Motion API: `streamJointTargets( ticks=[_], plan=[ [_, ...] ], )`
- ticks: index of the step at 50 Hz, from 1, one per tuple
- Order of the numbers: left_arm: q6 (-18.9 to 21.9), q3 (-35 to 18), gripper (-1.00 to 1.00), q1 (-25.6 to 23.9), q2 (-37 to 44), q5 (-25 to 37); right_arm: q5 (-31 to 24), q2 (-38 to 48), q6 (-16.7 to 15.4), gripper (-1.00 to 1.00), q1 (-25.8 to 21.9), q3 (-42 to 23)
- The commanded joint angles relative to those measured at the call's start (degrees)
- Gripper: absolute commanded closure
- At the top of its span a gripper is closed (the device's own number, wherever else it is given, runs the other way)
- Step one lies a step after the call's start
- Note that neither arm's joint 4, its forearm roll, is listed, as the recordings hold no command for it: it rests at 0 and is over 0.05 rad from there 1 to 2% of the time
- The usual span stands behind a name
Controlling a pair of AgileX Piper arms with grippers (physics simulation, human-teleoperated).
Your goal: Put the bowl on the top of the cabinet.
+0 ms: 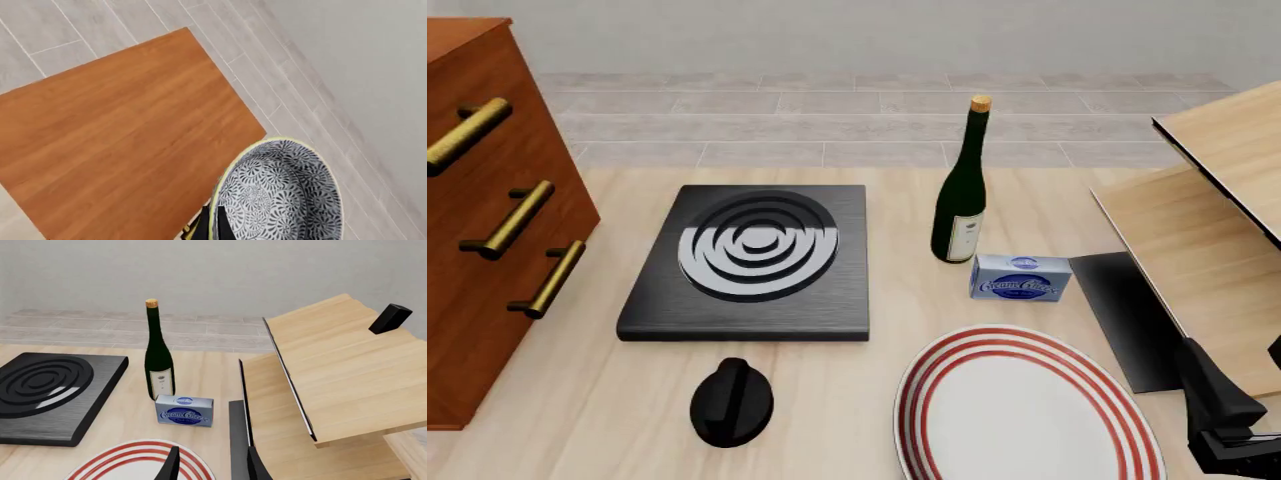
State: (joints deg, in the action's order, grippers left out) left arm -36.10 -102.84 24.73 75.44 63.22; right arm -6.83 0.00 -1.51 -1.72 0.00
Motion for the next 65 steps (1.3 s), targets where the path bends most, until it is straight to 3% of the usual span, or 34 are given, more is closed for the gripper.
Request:
streamJointTargets(
  ticks=[1, 25, 65],
  plan=[
    [-0.71, -1.38, 1.0, 4.08, -0.14, 0.87, 0.0, 0.0, 0.0, -1.0, 0.0, 0.0],
    [-1.1, -0.98, 1.0, 11.64, 0.26, 0.85, 0.0, 0.0, 0.0, -1.0, 0.0, 0.0],
    [-0.47, 5.67, 1.0, 16.84, 0.79, -3.35, 0.0, 0.0, 0.0, -1.0, 0.0, 0.0]
  ],
)
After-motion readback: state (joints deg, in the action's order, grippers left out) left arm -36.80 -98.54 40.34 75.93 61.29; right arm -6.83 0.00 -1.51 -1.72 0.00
